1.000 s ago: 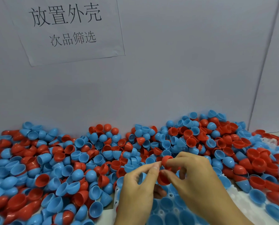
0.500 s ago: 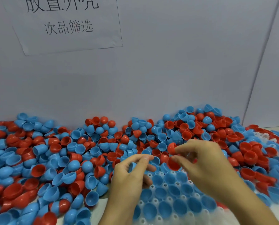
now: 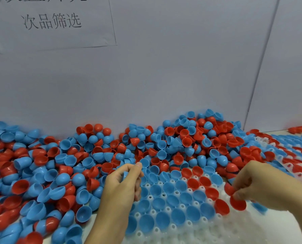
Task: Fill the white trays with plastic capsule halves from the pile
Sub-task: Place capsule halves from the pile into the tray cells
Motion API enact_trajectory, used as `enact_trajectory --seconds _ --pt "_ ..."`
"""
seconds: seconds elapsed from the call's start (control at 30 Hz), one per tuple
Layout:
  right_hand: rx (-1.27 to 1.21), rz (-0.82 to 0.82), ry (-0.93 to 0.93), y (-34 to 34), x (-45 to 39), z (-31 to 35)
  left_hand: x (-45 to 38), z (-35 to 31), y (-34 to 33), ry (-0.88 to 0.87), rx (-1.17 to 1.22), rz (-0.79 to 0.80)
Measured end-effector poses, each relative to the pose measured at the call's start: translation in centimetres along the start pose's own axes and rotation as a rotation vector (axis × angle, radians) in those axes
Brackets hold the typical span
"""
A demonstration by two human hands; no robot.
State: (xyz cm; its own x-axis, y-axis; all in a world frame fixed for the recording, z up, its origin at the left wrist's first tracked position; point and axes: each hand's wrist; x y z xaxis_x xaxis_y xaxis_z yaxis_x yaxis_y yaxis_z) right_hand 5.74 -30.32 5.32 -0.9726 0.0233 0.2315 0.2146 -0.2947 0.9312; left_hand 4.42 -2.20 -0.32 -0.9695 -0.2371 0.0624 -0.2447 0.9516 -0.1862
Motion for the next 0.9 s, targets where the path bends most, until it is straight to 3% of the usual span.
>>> enact_trajectory --seconds 0.37,0.53,0.9 --pt "0.028 0.032 -0.033 -1.7 -1.5 -0.1 -0.1 -0.3 -0.1 0.004 -0.011 0.009" --pt "-0.050 -0.116 -0.017 -1.8 -2.1 -0.1 -0.1 -0.5 -0.2 0.025 0.009 0.003" --pt "-0.074 -0.056 -0.027 -1.9 -2.0 0.4 0.0 -0.5 -0.4 0.040 0.007 0.012"
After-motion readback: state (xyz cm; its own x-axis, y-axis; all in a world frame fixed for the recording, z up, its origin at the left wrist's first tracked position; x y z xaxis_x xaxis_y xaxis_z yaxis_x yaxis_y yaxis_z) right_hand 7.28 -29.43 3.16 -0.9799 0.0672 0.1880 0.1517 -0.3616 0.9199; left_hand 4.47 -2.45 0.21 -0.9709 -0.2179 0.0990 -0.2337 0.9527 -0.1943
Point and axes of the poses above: each hand's wrist, its own x-axis away from the middle knuckle, its own y-axis out of the back of the hand, z = x × y, and after that the axes turned 3 degrees about -z, right-handed
